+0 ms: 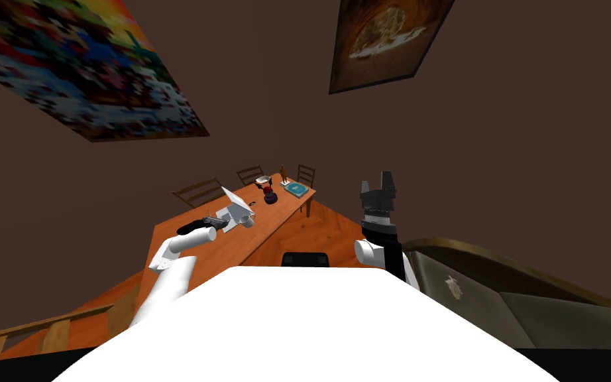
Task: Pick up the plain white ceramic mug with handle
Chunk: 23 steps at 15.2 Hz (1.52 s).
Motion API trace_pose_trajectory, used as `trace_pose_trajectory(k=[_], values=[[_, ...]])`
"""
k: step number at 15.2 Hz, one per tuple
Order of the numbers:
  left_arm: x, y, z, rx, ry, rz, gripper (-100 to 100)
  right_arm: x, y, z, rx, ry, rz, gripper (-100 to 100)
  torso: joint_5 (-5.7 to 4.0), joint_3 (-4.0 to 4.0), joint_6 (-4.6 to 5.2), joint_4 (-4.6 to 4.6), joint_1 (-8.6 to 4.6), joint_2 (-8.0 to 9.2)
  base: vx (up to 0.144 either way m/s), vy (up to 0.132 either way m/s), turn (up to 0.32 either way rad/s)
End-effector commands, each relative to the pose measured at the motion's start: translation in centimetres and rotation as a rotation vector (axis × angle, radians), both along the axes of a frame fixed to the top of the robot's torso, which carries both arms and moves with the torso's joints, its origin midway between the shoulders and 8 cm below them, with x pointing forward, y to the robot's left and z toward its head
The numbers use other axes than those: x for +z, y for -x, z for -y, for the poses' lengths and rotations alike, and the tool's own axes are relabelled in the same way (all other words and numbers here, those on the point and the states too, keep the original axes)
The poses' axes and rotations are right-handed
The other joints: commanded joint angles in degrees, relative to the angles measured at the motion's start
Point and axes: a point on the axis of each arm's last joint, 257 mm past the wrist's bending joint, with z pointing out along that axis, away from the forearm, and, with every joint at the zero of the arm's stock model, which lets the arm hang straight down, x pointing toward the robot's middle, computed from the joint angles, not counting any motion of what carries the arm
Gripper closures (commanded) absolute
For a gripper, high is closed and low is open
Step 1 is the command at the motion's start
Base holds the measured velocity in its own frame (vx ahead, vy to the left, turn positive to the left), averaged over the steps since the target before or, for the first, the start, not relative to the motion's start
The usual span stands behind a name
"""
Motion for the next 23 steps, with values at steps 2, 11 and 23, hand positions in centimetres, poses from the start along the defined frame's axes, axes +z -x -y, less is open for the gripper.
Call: trace_pose_trajectory(k=[2, 11, 23], values=[[-1.4, 1.4, -1.9, 0.110, 0.106, -0.008, -100, 0.0, 0.0, 0.0, 0.000, 0.000, 0.000, 0, 0.01, -0.01, -0.01, -0.01, 0.01, -0.01, 0.010, 0.010, -0.174], [-5.6, 5.5, -3.1, 0.333, 0.344, -0.068, -100, 0.0, 0.0, 0.0, 0.000, 0.000, 0.000, 0, 0.01, -0.01, -0.04, -0.01, 0.03, -0.01, 0.012, 0.014, -0.113], [-10.3, 10.3, -1.8, 0.626, 0.660, -0.126, -100, 0.0, 0.0, 0.0, 0.000, 0.000, 0.000, 0, 0.03, -0.05, -0.02, -0.02, 0.17, -0.09, 0.020, 0.037, -0.130]])
